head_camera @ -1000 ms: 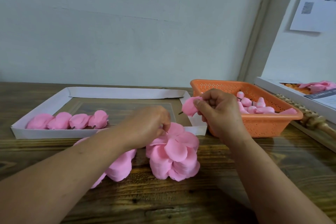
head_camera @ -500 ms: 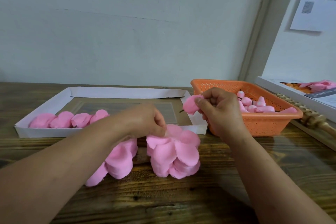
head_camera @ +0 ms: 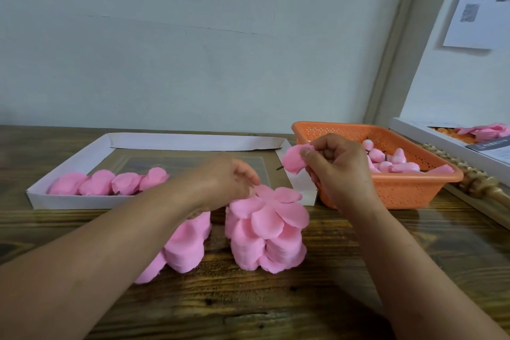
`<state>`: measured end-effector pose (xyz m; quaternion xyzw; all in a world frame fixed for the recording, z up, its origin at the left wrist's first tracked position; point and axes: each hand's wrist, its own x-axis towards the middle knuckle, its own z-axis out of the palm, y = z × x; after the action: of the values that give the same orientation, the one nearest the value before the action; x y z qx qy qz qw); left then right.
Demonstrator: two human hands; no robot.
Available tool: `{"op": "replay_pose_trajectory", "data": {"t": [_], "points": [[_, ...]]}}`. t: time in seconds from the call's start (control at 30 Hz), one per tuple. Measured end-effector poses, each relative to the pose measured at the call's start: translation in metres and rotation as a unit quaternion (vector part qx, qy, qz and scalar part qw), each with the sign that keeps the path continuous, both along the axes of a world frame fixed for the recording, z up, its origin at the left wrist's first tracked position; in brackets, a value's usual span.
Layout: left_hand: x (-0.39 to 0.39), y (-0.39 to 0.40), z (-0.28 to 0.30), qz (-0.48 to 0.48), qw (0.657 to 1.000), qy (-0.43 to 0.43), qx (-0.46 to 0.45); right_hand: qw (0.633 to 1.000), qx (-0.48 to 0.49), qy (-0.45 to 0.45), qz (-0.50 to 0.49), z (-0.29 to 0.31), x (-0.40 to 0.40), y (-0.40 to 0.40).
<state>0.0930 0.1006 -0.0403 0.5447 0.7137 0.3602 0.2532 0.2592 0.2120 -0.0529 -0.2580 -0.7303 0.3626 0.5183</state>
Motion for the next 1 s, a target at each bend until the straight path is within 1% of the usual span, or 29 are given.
{"op": "replay_pose_trajectory", "data": {"t": [0.03,0.07,0.13,0.2,0.23,0.3,0.37,0.47,0.6,0.67,0.83,1.0], "points": [[-0.005,0.000,0.003,0.007,1.000,0.022,0.012,1.000,-0.003,0.002,0.000,0.000,0.000,0.000],[-0.012,-0.001,0.006,0.016,0.998,0.065,0.021,1.000,-0.003,0.003,-0.001,0.000,0.000,0.001],[-0.033,-0.007,0.014,0.019,0.982,0.187,0.004,1.000,0.003,0.000,-0.004,0.001,0.001,0.001],[-0.056,-0.019,0.018,0.003,0.955,0.288,-0.070,1.000,0.005,0.001,-0.002,0.001,0.002,0.000],[-0.066,-0.027,0.018,-0.006,0.945,0.309,-0.111,1.000,0.006,0.002,0.000,0.001,0.002,0.000],[-0.078,-0.040,0.016,-0.034,0.937,0.309,-0.162,1.000,0.011,-0.002,0.000,0.000,0.001,0.000],[-0.083,-0.048,0.011,-0.058,0.930,0.323,-0.165,1.000,0.018,-0.015,-0.001,-0.001,0.000,0.000],[-0.082,-0.050,0.004,-0.068,0.934,0.327,-0.128,0.999,0.022,-0.028,-0.002,-0.001,-0.001,0.000],[-0.075,-0.048,0.001,-0.097,0.931,0.331,-0.118,0.999,0.014,-0.032,-0.006,-0.003,-0.001,0.001],[-0.073,-0.047,0.000,-0.095,0.931,0.334,-0.107,0.999,0.012,-0.035,-0.006,-0.003,-0.001,0.001],[-0.074,-0.048,-0.011,-0.085,0.928,0.362,-0.037,0.999,0.014,-0.037,-0.003,-0.003,-0.001,0.000],[-0.075,-0.048,-0.014,-0.092,0.931,0.353,-0.021,0.999,0.011,-0.041,-0.002,-0.004,-0.001,-0.001]]}}
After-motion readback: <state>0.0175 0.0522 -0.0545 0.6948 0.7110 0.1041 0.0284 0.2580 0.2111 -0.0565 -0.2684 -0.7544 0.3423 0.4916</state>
